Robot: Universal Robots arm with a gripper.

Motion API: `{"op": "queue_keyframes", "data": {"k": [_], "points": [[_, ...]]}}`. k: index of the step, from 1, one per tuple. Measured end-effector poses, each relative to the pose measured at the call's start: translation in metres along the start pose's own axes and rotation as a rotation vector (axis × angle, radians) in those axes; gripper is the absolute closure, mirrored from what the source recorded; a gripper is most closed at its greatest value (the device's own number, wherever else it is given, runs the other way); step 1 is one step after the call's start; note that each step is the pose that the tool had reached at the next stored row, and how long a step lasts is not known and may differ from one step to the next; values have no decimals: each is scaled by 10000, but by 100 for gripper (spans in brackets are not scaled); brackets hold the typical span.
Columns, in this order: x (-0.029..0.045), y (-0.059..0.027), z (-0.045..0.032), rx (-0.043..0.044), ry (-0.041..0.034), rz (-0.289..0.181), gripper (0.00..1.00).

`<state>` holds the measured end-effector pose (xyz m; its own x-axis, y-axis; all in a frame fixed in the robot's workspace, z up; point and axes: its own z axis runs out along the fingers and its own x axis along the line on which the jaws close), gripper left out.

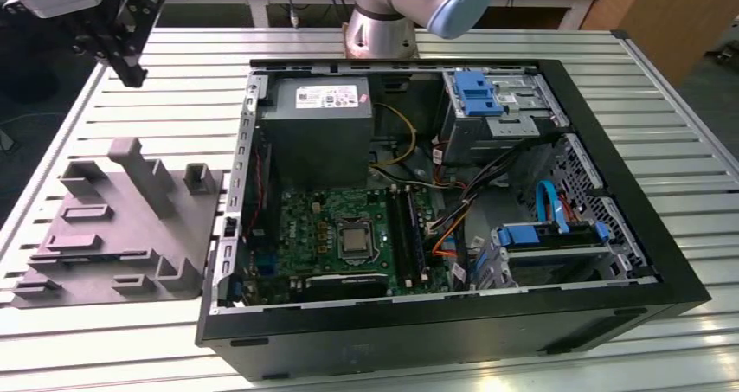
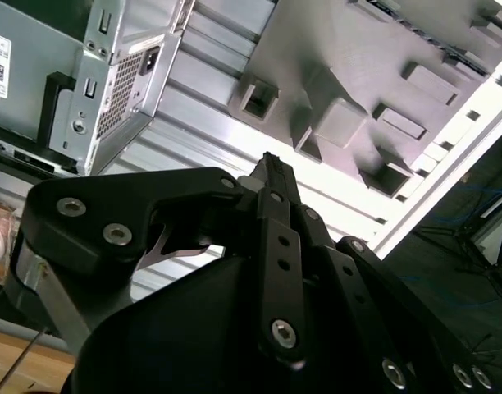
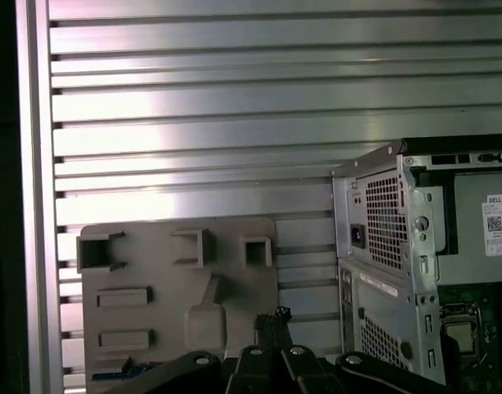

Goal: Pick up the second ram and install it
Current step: 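Reach for the second ram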

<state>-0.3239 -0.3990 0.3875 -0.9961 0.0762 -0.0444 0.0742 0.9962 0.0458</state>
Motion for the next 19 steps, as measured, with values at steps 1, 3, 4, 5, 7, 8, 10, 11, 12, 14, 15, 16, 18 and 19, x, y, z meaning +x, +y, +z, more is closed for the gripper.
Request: {"op": "queue_keyframes", "data": {"k": [1, 3, 4, 5, 7, 8, 10, 11, 12, 14, 15, 16, 18, 19], "points": [[19, -2, 3, 0, 0, 0, 90], [55, -8, 11, 0, 0, 0, 90], [70, -12, 15, 0, 0, 0, 90], [85, -17, 20, -1, -1, 0, 90], [104, -36, 30, 0, 1, -1, 90], [111, -48, 35, 0, 1, -1, 90], [122, -74, 45, -1, 0, 0, 90], [126, -88, 51, -1, 0, 0, 90], [132, -102, 56, 0, 0, 0, 90], [140, -133, 67, -1, 0, 0, 90], [144, -149, 72, -1, 0, 0, 90], [148, -165, 78, 0, 0, 0, 90], [157, -197, 91, -1, 0, 0, 90], [162, -212, 98, -1, 0, 0, 90]]}}
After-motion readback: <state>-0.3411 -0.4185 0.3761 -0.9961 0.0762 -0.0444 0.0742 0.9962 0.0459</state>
